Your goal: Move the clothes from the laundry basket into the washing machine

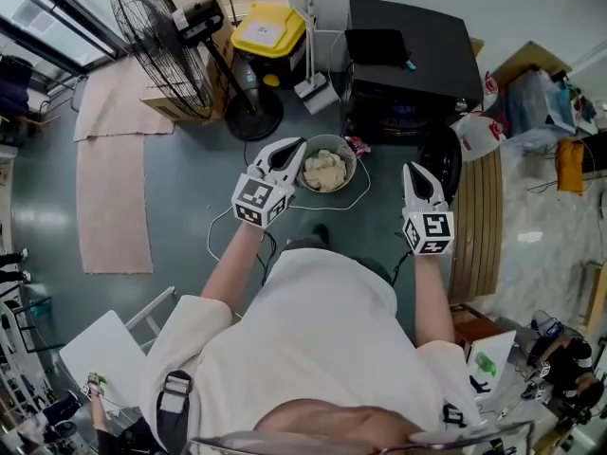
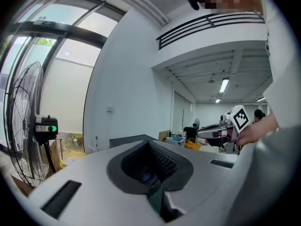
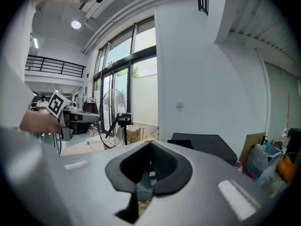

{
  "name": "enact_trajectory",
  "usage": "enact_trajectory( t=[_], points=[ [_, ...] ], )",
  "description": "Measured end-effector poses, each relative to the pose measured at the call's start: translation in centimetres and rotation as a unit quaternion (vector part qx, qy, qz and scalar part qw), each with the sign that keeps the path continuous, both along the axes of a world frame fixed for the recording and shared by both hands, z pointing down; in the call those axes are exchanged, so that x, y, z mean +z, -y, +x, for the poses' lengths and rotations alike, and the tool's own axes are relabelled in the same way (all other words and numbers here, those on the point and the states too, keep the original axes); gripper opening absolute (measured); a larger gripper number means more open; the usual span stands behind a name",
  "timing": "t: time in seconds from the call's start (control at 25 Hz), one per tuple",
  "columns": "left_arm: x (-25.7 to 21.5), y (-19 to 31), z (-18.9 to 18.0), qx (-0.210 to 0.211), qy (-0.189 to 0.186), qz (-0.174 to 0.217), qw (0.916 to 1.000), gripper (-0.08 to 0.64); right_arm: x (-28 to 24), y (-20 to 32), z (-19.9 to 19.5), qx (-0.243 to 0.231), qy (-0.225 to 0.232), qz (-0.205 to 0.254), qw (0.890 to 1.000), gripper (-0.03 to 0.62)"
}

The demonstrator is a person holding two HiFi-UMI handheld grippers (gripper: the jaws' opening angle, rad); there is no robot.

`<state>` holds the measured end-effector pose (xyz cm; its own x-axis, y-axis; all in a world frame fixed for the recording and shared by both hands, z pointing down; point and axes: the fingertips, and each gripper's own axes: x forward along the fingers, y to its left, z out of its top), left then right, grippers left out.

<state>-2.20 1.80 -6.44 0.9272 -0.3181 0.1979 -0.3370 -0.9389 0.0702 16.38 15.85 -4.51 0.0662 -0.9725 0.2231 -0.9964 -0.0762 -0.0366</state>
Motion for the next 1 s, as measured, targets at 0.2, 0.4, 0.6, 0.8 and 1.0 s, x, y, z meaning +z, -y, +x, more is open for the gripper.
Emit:
enact_trajectory(
  t=[0.2,0.4,0.6,0.8,1.0],
  points=[
    [0.3,1.7,0.1,0.002,-0.004,-0.003,1.0,0.006,-0.3,1.9,-0.3,-0.005,-0.006,-0.003,1.0,0.011],
    [0.5,2.3,0.3,-0.003,-0.009,-0.01,0.9999,0.006,-0.1,2.6,0.2,-0.007,-0.01,-0.01,1.0,0.011],
    [0.7,2.8,0.6,-0.019,-0.01,-0.012,0.9997,0.006,0.5,3.8,0.7,-0.024,-0.008,-0.012,1.0,0.011],
    [1.2,3.0,1.6,-0.043,-0.009,-0.011,0.999,0.006,0.8,5.8,1.7,-0.061,-0.014,-0.012,0.998,0.011],
    [1.0,3.2,2.7,-0.081,-0.012,-0.013,0.9966,0.006,0.7,8.0,3.7,-0.098,-0.013,-0.011,0.995,0.011]
  ],
)
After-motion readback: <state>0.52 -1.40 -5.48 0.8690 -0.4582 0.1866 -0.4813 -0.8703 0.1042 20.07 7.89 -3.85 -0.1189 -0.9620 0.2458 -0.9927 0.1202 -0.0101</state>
